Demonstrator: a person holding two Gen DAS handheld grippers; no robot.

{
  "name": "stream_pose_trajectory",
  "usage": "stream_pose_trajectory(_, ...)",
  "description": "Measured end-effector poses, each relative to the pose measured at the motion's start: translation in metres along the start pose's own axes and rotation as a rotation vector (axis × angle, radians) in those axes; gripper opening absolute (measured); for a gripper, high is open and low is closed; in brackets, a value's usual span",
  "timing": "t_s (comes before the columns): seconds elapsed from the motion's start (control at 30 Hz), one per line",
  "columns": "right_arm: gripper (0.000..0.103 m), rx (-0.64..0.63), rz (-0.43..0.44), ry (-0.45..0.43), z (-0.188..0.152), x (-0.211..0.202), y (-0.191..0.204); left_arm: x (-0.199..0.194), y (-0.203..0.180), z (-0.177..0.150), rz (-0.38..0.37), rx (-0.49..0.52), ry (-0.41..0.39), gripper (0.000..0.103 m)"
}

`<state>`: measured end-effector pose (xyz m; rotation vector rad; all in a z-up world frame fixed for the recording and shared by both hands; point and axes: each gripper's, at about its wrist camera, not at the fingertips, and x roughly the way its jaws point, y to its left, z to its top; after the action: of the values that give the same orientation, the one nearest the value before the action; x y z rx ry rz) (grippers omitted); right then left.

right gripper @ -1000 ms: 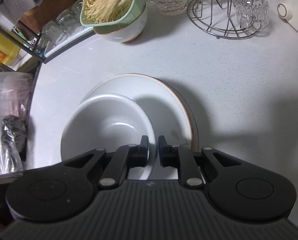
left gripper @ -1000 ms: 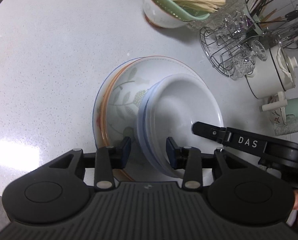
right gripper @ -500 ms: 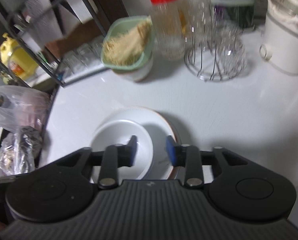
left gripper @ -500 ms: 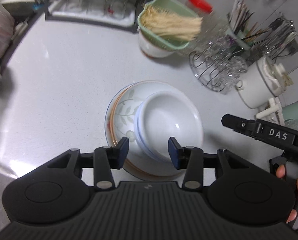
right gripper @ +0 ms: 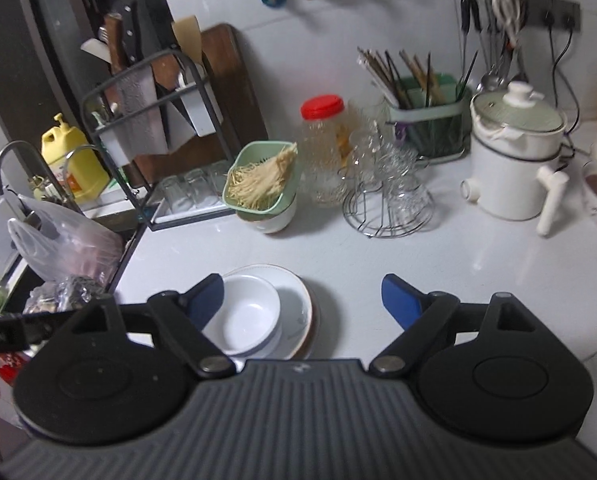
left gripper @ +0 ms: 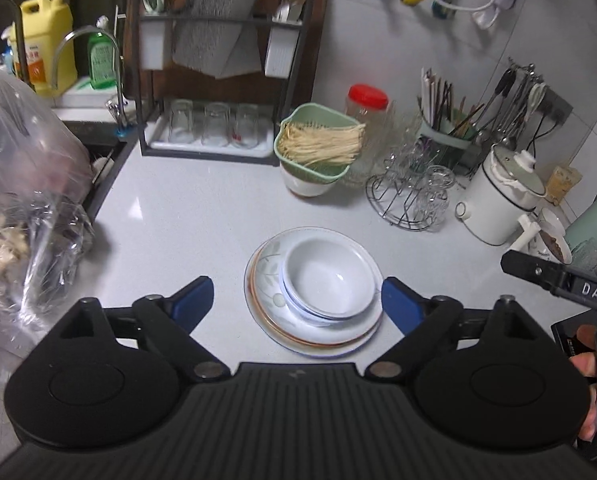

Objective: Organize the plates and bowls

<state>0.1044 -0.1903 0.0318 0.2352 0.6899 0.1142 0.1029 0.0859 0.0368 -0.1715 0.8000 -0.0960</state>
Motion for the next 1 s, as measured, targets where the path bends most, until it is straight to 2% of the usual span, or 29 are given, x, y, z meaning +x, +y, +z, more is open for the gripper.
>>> stream_pose_trajectory(0.13, 0.087, -0.017, 0.014, -0.038, -0.016, -0.028, -0.001, -0.023, -0.012, -0.019, 0.017, 0.022, -0.018, 0.096)
stream_pose_trajectory(0.47, 0.087, -0.031, 0.015, -0.047, -0.059, -0.066, -0.004, -0.048, -0.032, -0.064, 0.041, 0.045, -0.021, 0.096)
stream_pose_trajectory(0.77, 0.087, -0.068, 0.029, -0.020, -0.087, -0.074, -0.004, -0.054, -0.039, -0.095, 0.083, 0.055, 0.009, 0.096)
stream_pose_trajectory(1.0, 0.087, -0.085, 0.028, 0.006, -0.095, -0.072, -0.005, -0.050, -0.040, -0.107, 0.107, 0.037, 0.028, 0.096)
